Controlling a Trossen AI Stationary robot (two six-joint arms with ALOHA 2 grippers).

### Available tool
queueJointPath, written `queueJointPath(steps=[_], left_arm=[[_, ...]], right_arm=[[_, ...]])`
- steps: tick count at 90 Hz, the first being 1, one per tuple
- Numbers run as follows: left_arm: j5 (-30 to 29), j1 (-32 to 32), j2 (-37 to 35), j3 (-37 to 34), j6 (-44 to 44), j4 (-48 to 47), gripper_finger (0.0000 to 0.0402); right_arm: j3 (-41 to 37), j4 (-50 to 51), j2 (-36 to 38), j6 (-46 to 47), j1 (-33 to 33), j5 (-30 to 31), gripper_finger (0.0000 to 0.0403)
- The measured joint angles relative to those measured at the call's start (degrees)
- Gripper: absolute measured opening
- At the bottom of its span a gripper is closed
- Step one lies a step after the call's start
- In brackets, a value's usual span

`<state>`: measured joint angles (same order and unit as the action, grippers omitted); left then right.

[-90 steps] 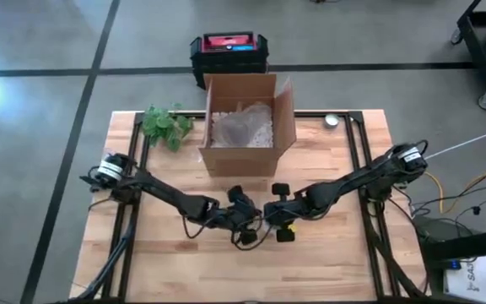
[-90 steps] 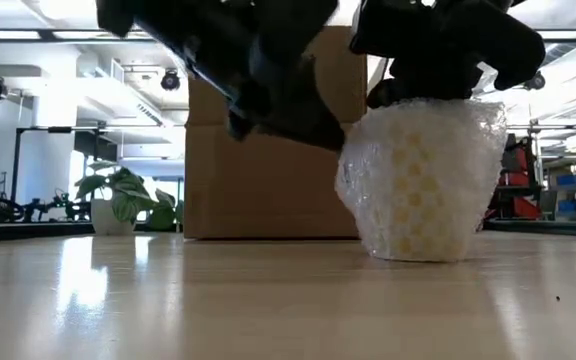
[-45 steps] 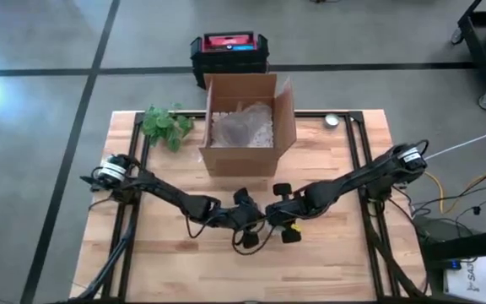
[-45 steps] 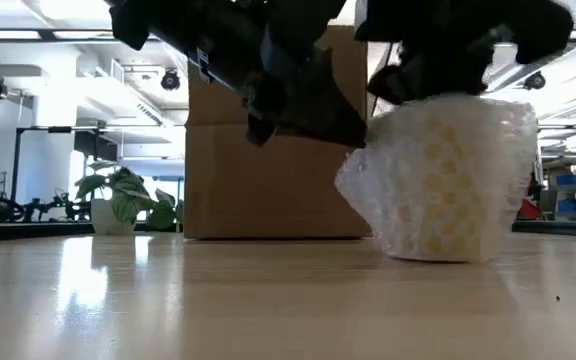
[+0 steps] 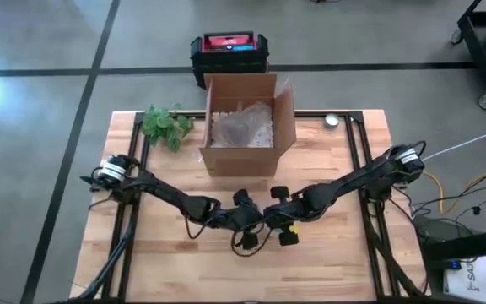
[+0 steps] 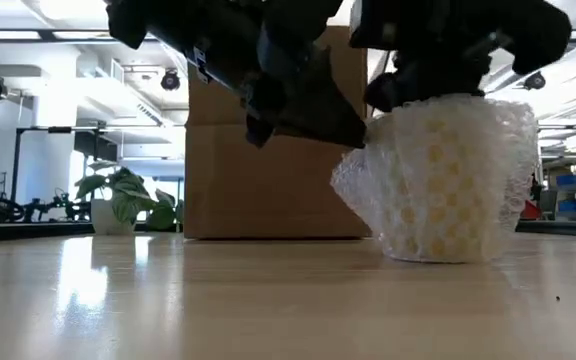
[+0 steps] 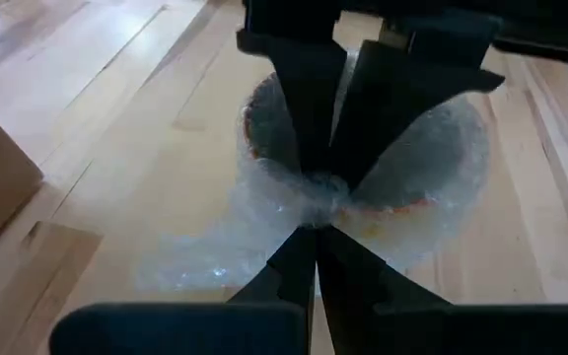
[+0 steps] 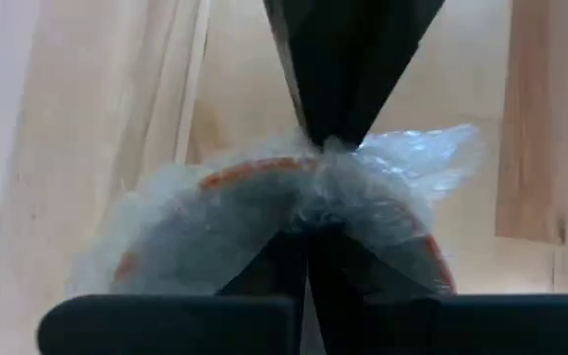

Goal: Wrap mug
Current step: Wrap the yellow mug with a bubble wrap

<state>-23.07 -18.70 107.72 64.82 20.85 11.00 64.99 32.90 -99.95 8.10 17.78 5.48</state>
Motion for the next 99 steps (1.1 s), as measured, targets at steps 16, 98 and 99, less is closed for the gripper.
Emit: queueJointPath(steps=[16,98,99], left_arm=[[-0.09,-0.04,-0.63,0.25,-0.68,-0.32,0.0],[0.95,0.23,0.4,3.58,-2.16,-2.95,0.0],[0.92,0.25,0.46,3.58,-2.13,-2.95,0.0]], right_arm=[[-0.48,-0.96,-0.11,0.35,0.0,-0.19,0.0],[-0.55,-2.59,1.31,-0.68,0.09,0.09,0.0],[-0.39,-2.45,1.34,-0.69,0.09,0.08,0.0]])
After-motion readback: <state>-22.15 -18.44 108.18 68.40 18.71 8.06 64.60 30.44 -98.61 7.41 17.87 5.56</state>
